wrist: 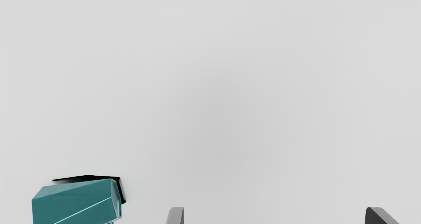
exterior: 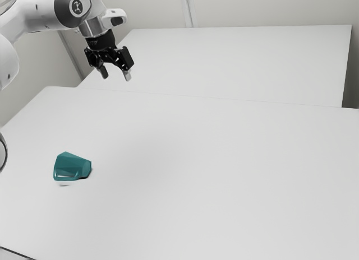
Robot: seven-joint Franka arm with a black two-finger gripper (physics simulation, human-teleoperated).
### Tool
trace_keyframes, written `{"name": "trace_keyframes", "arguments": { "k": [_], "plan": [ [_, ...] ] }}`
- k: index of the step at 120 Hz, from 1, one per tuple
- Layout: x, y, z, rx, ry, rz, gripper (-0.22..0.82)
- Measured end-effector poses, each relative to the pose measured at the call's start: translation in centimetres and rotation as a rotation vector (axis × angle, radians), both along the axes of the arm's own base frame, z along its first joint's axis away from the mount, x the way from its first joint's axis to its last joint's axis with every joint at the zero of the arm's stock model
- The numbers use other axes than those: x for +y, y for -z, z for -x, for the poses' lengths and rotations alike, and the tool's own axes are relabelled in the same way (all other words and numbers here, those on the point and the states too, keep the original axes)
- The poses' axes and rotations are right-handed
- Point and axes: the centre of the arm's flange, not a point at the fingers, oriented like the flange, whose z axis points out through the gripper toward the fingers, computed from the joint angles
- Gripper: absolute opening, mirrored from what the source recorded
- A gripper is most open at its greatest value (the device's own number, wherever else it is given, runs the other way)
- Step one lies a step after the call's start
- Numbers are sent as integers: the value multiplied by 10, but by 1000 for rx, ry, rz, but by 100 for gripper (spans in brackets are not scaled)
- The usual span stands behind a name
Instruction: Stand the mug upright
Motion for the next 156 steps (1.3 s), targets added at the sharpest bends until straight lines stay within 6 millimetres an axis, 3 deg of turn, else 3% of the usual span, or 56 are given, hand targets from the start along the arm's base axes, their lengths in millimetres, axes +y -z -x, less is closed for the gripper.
{"name": "trace_keyframes", "arguments": {
  "k": [29, 43, 64, 75, 102, 140, 156],
  "plan": [
    [0, -1, -1, -9, 14, -1, 60],
    [7, -4, 10, 4, 0, 6, 60],
    [104, 7, 45, 63, -174, 157, 60],
    [139, 17, 56, 90, -215, 225, 60],
    [241, 62, 97, 148, -307, 387, 60],
    [331, 148, 131, 155, -325, 577, 60],
    [356, 191, 139, 171, -318, 624, 60]
  ]
}}
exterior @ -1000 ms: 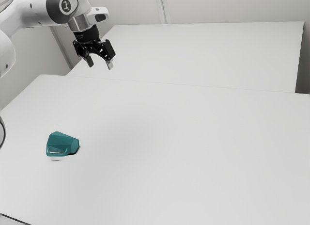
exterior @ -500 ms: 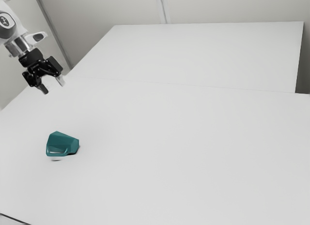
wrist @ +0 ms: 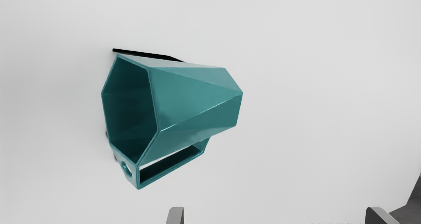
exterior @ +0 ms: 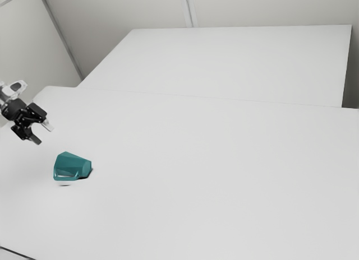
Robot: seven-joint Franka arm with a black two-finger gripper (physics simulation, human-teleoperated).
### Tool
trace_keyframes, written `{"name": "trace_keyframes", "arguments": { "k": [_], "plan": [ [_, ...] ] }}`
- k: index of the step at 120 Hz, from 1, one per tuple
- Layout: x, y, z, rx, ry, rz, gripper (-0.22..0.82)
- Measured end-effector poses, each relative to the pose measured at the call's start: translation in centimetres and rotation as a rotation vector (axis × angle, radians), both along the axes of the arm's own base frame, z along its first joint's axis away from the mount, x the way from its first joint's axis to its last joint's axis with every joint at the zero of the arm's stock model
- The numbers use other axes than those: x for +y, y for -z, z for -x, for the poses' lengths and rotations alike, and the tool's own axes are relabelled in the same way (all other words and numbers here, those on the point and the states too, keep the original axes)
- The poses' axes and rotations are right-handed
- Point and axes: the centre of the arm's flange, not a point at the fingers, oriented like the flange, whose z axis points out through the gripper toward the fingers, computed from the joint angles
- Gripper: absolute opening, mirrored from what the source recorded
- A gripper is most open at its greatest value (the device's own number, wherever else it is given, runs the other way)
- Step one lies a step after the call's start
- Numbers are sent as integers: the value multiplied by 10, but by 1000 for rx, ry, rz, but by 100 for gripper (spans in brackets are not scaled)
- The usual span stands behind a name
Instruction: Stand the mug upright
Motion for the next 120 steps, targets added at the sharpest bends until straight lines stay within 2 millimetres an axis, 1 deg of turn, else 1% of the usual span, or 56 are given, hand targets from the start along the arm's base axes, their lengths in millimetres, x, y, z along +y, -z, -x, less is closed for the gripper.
{"name": "trace_keyframes", "arguments": {
  "k": [10, 19, 30, 37, 45, 65, 76, 85, 97, 101, 104, 120],
  "plan": [
    [11, 22, 5, -1, 5, 26, 60],
    [14, 44, 4, -6, 11, 58, 60],
    [24, 55, 6, -48, 6, 70, 60],
    [26, 61, 3, -79, 8, 73, 60],
    [27, 73, -1, -101, 11, 82, 60],
    [21, 108, 0, -125, 17, 129, 60],
    [14, 126, 6, -134, 12, 168, 60],
    [8, 134, 6, -155, 13, 196, 60],
    [-3, 135, 0, -189, 33, 226, 60],
    [-5, 135, -2, -200, 37, 234, 57],
    [-6, 133, -2, -209, 40, 238, 52],
    [-8, 131, -4, -240, 53, 253, 18]
  ]
}}
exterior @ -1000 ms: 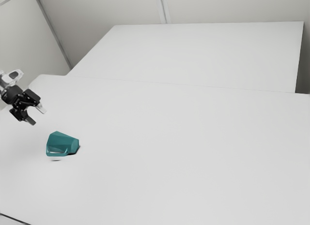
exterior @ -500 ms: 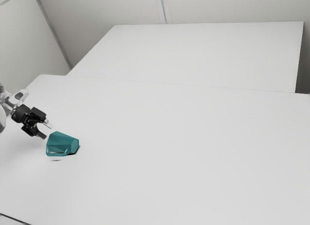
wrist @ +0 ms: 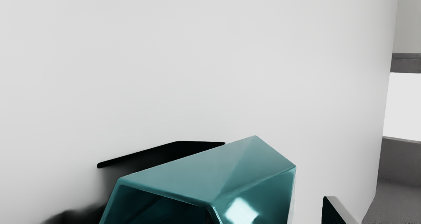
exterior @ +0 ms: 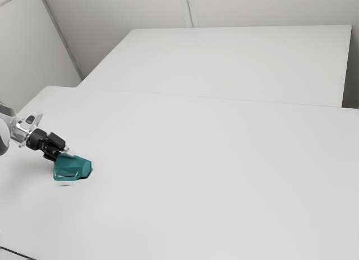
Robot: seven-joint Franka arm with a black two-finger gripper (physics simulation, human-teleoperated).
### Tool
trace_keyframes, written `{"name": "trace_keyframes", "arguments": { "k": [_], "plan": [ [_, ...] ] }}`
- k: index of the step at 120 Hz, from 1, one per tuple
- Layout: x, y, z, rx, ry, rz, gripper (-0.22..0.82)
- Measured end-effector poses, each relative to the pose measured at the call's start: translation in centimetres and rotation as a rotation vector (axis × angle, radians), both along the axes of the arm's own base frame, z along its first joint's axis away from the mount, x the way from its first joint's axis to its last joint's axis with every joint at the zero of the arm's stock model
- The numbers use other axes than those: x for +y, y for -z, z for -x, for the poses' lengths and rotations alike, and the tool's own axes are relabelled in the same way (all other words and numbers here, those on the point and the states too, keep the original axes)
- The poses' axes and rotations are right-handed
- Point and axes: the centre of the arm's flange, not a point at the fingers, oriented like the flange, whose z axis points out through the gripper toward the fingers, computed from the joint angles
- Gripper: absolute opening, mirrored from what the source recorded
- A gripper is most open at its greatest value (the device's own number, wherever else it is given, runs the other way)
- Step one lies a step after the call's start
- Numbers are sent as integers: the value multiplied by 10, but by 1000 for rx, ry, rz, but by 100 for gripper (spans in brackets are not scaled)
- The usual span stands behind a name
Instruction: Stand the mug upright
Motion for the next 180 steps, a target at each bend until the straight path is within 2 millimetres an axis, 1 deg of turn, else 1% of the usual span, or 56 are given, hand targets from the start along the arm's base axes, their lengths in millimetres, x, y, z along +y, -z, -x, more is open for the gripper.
{"name": "trace_keyframes", "arguments": {
  "k": [6, 13, 27, 40, 53, 65, 73, 83, 89, 102, 118, 137, 147, 153, 159, 180],
  "plan": [
    [0, -2, -1, -10, 5, 2, 9],
    [-1, -4, -2, -21, 12, 7, 1],
    [-4, -9, -4, -44, 27, 21, -8],
    [-8, -21, -5, -70, 44, 32, -12],
    [-12, -46, -5, -111, 62, 28, -14],
    [-23, -65, -10, -143, 90, 22, -15],
    [-41, -83, -21, -169, 132, -6, -16],
    [-72, -109, -38, -185, 209, -92, -16],
    [-90, -124, -42, -187, 246, -154, -17],
    [-130, -145, -56, -186, 330, -312, -17],
    [-168, -164, -75, -180, 395, -493, -17],
    [-211, -166, -94, -153, 440, -698, -17],
    [-231, -159, -101, -145, 432, -774, -18],
    [-240, -149, -101, -133, 419, -806, -18],
    [-247, -141, -96, -124, 398, -833, -18],
    [-277, -130, -94, -120, 344, -917, -18]
  ]
}}
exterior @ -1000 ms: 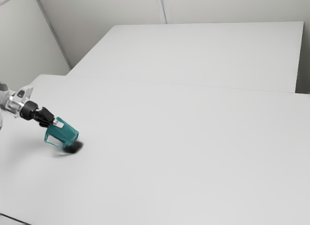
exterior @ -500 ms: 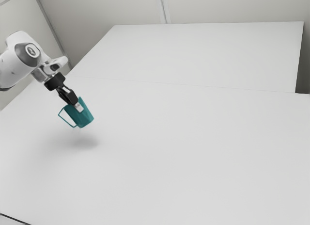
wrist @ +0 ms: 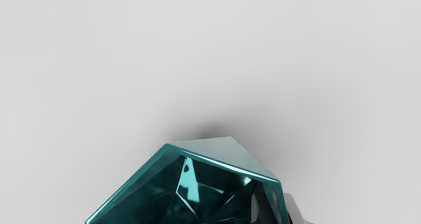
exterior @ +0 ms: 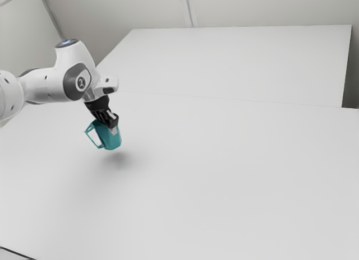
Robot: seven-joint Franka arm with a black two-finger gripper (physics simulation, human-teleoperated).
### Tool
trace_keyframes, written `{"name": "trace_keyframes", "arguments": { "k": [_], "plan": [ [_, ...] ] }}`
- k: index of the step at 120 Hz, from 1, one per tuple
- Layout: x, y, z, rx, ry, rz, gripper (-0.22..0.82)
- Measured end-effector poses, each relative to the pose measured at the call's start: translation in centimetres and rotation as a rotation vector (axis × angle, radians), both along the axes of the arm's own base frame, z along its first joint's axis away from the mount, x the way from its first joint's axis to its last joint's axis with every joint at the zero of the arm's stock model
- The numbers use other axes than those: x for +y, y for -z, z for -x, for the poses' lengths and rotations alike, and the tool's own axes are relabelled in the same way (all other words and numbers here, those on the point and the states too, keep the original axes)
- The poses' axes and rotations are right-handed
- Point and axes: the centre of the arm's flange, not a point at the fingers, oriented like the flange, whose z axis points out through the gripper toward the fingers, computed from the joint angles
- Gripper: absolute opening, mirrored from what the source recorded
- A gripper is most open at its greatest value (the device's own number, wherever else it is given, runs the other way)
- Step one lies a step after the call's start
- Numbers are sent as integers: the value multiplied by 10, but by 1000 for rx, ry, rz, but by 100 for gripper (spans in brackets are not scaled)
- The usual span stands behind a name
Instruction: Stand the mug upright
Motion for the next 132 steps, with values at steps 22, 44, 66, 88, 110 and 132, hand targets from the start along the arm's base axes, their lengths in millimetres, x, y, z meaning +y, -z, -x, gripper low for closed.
{"name": "trace_keyframes", "arguments": {
  "k": [22, 44, 66, 88, 110, 132],
  "plan": [
    [-12, 23, 10, 5, -81, -31, -18],
    [-20, 31, 11, -12, -154, -38, -18],
    [-20, 50, 8, 3, -222, -39, -18],
    [-20, 61, 6, 9, -272, -40, -18],
    [-22, 63, 5, 9, -299, -39, 4],
    [-24, 53, 4, -10, -316, -37, 36]
  ]
}}
